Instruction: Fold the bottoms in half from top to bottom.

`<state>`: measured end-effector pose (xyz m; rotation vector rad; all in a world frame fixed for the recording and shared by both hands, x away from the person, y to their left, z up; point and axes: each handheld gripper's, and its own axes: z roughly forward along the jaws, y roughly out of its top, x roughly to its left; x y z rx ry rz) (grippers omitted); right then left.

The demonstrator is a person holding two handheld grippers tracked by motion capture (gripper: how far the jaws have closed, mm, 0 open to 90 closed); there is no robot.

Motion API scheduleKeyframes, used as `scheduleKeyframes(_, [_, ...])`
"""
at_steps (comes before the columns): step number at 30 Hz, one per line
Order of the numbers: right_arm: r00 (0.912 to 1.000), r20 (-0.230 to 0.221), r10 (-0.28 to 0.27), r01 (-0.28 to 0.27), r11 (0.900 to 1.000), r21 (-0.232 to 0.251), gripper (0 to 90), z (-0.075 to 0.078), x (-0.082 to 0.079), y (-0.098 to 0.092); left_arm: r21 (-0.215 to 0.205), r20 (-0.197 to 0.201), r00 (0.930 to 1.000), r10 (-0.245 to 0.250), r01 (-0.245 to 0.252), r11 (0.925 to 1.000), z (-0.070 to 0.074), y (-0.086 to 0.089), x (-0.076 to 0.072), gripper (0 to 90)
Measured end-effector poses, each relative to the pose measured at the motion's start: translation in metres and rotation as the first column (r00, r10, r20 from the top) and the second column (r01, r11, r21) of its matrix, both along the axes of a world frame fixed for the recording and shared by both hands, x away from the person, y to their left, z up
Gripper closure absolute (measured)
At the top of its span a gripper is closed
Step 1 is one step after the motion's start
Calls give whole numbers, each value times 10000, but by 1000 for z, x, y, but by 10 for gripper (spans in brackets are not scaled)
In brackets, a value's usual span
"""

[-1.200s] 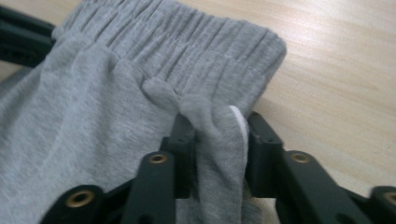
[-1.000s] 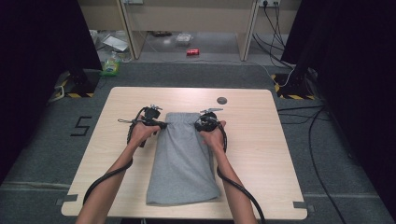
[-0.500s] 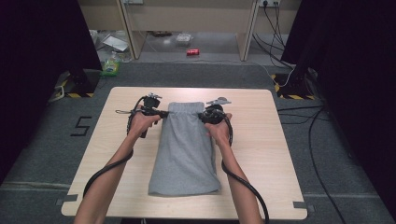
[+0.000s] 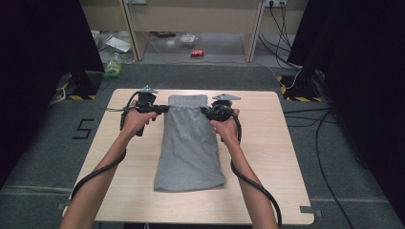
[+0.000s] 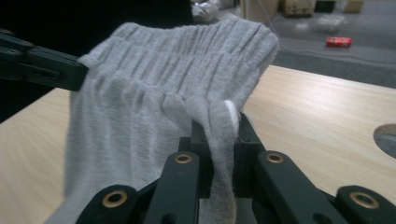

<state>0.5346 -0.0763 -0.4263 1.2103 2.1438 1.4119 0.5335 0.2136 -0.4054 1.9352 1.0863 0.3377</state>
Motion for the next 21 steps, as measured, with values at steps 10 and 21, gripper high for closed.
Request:
scheduleKeyframes(10, [9964, 419, 739, -748, 9970, 209, 839, 0, -39, -7, -127, 514, 9943, -933, 941, 9955, -2, -2, -36, 871])
scheduleKeyframes(21, [9901, 552, 1289, -1312, 9905, 407, 838, -14, -83, -21, -483, 1027, 9769, -1876, 1933, 9800, -17, 4, -87, 872])
